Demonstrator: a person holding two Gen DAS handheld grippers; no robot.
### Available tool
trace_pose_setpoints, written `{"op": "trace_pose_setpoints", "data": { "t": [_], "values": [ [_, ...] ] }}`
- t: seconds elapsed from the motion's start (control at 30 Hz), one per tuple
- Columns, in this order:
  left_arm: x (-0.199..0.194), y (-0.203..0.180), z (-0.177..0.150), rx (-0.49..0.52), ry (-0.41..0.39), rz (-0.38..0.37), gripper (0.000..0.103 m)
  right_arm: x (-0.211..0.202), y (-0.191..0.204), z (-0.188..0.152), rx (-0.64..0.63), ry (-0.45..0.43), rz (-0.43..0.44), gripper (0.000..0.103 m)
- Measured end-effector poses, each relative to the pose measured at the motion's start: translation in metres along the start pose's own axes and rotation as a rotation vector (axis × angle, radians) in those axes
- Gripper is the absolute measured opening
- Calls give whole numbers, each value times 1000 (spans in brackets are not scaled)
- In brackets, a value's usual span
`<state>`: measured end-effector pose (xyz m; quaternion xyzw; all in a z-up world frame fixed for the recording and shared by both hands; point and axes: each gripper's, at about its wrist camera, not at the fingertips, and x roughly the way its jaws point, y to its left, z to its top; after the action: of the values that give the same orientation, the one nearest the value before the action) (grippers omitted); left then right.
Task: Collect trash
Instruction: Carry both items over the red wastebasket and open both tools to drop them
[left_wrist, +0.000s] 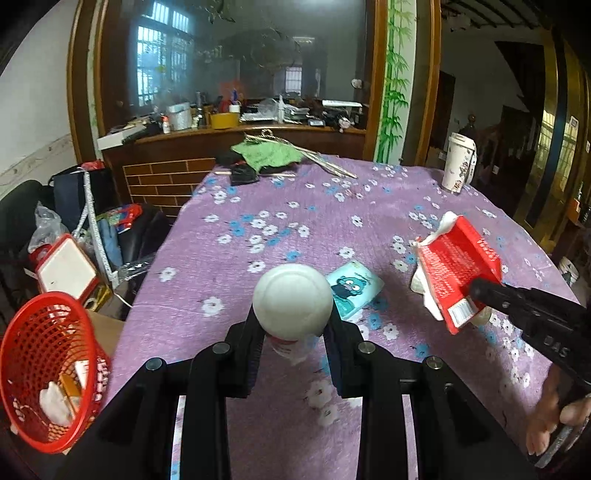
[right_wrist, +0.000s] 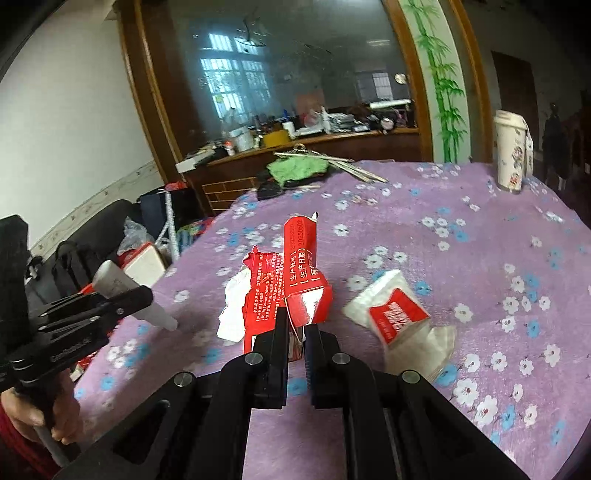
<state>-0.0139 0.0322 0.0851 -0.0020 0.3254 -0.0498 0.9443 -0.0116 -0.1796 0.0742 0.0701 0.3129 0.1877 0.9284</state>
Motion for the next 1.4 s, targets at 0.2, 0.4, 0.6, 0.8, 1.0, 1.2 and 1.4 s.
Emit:
{"op": "trace_pose_setpoints", "data": {
  "t": [0.2, 0.4, 0.6, 0.8, 1.0, 1.2, 1.4],
  "values": [
    [-19, 15, -4, -28, -25, 5, 29, -21, 27, -6, -25, -12, 30, 8],
    [-39, 35, -8, -59, -57, 19, 29, -17, 56, -7, -63, 20, 55, 8],
    [-55, 67, -12, -109, -80, 43, 29, -9, 97, -2, -133, 27, 90, 8],
    [-67, 105, -18, -172, -96, 79, 29, 8, 133, 2, -181, 52, 131, 8],
    [-79, 154, -25, -244, -113, 134, 29, 26, 178, 10, -238, 66, 184, 8],
    [-89, 199, -34, -310, -123, 192, 29, 41, 218, 16, -287, 72, 235, 8],
    [-95, 233, -43, -359, -120, 229, 29, 57, 247, 16, -321, 91, 261, 8]
  ]
}}
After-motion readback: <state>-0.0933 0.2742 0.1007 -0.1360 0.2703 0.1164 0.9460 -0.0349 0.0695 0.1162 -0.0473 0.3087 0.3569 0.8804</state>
